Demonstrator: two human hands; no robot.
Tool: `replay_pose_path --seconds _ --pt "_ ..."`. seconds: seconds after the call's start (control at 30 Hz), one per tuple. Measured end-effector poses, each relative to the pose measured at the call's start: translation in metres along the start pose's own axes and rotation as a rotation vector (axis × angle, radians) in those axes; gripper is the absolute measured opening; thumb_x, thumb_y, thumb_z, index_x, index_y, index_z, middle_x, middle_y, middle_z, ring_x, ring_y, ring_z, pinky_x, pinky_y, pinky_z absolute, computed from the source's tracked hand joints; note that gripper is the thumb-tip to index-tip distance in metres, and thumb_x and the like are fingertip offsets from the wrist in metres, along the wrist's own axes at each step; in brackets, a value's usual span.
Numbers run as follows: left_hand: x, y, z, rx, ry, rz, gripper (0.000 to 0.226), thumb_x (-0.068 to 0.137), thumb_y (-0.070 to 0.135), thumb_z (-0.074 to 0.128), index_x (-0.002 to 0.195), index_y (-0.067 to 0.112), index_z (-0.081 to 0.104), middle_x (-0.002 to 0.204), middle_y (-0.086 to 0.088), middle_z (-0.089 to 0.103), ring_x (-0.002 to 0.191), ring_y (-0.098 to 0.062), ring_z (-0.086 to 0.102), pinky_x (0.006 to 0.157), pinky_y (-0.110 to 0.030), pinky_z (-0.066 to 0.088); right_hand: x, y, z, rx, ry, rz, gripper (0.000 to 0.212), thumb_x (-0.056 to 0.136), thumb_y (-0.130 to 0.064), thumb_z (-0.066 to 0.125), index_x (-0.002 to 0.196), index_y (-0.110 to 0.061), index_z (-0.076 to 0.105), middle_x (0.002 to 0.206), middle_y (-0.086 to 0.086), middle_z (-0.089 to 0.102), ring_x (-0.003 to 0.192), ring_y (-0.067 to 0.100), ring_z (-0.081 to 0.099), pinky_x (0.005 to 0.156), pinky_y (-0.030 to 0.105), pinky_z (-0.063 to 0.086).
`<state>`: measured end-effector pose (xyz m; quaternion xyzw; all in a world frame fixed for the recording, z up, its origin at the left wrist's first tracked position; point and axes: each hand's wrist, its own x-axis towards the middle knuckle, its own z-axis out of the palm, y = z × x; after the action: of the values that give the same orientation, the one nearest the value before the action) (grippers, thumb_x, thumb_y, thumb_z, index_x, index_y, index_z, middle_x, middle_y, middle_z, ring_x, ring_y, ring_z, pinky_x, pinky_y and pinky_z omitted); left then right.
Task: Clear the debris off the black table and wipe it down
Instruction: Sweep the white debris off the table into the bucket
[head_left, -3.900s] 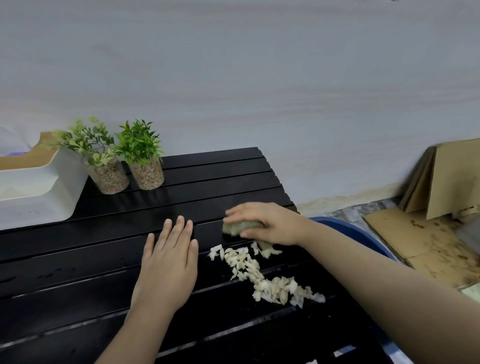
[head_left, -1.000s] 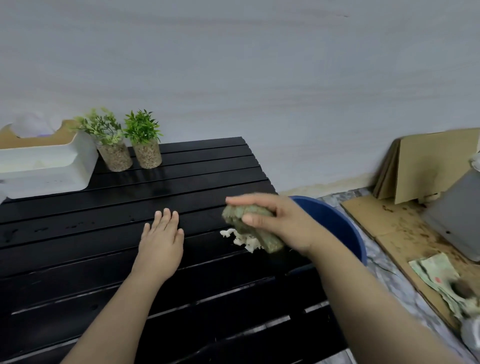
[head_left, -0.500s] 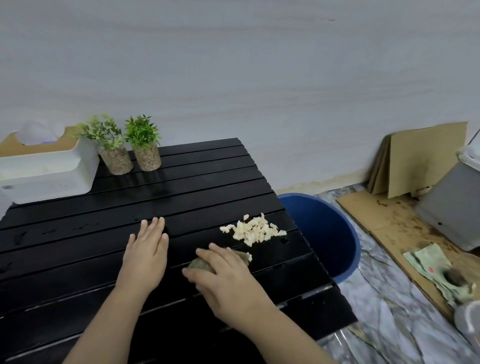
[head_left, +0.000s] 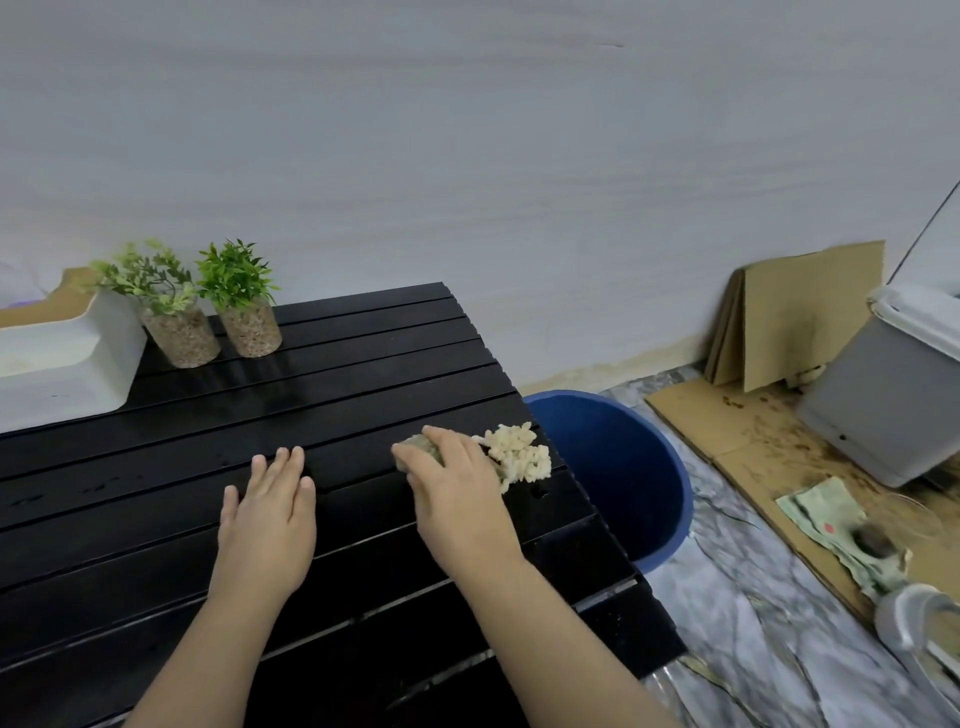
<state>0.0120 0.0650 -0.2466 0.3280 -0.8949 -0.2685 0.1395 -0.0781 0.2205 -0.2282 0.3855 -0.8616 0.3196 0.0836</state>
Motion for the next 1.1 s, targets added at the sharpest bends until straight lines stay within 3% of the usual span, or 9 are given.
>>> replay_pose_path --seconds 0.1,0.23,0.27,0.53,0.83,0.93,1.1 --pt "0.003 -0.001 -0.001 -0.049 0.008 -0.007 0.046 0.097 0.029 0.024 0.142 0.019 0.027 0.153 0.002 0.022 0.142 -0.007 0.005 0.117 -0.033 -0.003 -0.022 -0.020 0.014 -0.045 -0.026 -0.137 0.033 0.081 -0.012 0.057 0.112 -0.023 0.061 0.125 0.013 0.058 0.117 0.034 0.052 0.096 0.050 0.045" --pt "0.004 0.007 0.000 -0.120 0.017 -0.026 0.045 0.097 0.028 0.025 0.142 0.020 0.029 0.153 0.002 0.023 0.142 -0.006 0.006 0.117 -0.032 -0.003 -0.023 -0.014 0.021 -0.075 -0.110 -0.080 0.031 0.089 -0.025 0.046 0.119 -0.028 0.055 0.137 0.010 0.048 0.133 0.030 0.035 0.112 0.058 0.012" --pt "0.004 0.013 0.003 -0.127 0.011 -0.015 0.045 0.097 0.028 0.026 0.142 0.019 0.029 0.153 0.001 0.024 0.142 -0.007 0.006 0.117 -0.033 -0.003 -0.018 -0.010 0.019 -0.082 -0.112 -0.070 0.032 0.091 -0.024 0.044 0.121 -0.028 0.053 0.139 0.009 0.046 0.134 0.029 0.032 0.112 0.057 0.010" --pt "0.013 0.076 0.043 -0.062 -0.075 0.132 0.046 0.098 0.026 0.023 0.143 0.016 0.024 0.154 -0.001 0.021 0.144 -0.012 0.003 0.117 -0.033 -0.002 0.013 0.041 -0.002 -0.125 -0.077 -0.006 0.031 0.090 -0.016 0.046 0.118 -0.022 0.057 0.132 0.014 0.051 0.126 0.033 0.039 0.109 0.050 0.023" --pt "0.011 0.077 0.058 0.224 -0.074 0.183 0.050 0.097 0.030 0.018 0.145 0.017 0.013 0.157 0.001 0.007 0.144 -0.013 -0.003 0.118 -0.036 -0.001 0.036 0.098 -0.028 -0.123 -0.146 0.029 0.034 0.092 -0.015 0.048 0.125 -0.023 0.055 0.138 0.010 0.046 0.125 0.030 0.038 0.105 0.044 0.031" --pt "0.010 0.078 0.058 0.249 -0.072 0.181 0.050 0.097 0.030 0.018 0.145 0.017 0.012 0.157 0.001 0.006 0.144 -0.014 -0.003 0.118 -0.036 -0.001 0.042 0.114 -0.047 0.065 -0.131 0.117 0.032 0.095 -0.012 0.046 0.124 -0.019 0.056 0.133 0.008 0.048 0.119 0.026 0.043 0.099 0.043 0.041" --pt "0.011 0.078 0.058 0.238 -0.061 0.175 0.050 0.097 0.030 0.018 0.145 0.018 0.013 0.157 0.002 0.008 0.144 -0.013 -0.002 0.118 -0.035 0.000 0.038 0.110 -0.085 0.408 0.094 0.244 0.033 0.095 -0.015 0.046 0.123 -0.030 0.054 0.125 -0.006 0.051 0.110 0.000 0.047 0.097 0.020 0.037"
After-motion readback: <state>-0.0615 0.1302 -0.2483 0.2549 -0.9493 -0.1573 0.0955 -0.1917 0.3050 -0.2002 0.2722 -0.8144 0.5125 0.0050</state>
